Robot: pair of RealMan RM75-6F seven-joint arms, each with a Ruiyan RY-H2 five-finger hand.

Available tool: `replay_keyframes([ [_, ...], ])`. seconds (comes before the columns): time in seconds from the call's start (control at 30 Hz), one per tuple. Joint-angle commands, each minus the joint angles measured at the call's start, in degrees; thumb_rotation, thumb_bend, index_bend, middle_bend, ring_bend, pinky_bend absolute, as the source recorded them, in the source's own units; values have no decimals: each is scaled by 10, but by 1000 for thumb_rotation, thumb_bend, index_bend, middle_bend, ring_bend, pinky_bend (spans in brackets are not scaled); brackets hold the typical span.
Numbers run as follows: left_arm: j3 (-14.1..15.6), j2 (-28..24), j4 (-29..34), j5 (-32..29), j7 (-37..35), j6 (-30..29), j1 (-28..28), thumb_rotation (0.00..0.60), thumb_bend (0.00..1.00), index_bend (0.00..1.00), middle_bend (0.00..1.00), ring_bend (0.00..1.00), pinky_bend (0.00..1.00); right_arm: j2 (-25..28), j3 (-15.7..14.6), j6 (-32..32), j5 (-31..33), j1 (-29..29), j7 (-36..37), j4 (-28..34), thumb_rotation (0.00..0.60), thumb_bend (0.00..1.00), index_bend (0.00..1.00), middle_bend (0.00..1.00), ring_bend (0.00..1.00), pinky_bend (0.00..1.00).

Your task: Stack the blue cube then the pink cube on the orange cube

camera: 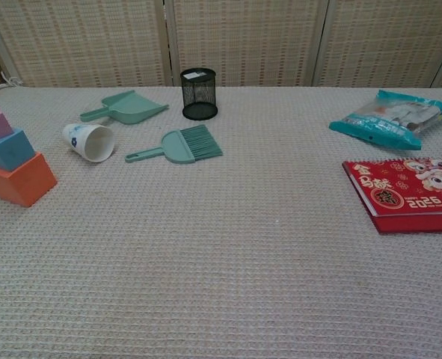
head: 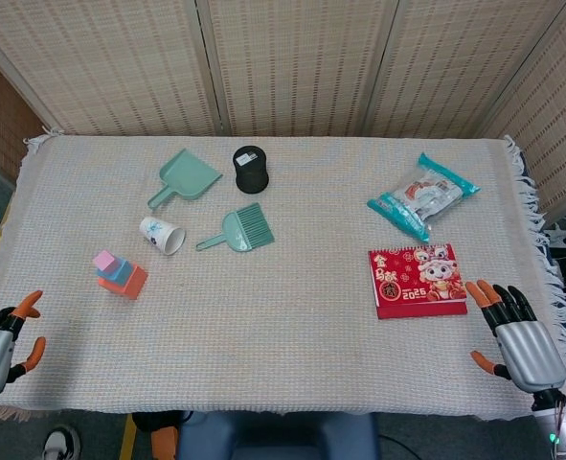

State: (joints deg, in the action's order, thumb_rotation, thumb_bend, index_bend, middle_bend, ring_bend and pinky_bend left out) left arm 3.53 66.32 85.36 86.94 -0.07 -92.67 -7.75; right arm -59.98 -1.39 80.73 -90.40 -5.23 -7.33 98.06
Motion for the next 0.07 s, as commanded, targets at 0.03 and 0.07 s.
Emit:
replay_keyframes([
  [0.03,3,-7,9,9,3,7,3,600,418,141,268,216,348,-1,3,7,3,3,-5,3,600,94,0,0,0,0],
  [0.07,2,-7,9,10,4,8,4,600,418,141,268,216,344,0,2,7,1,4,-4,4,600,94,0,0,0,0],
])
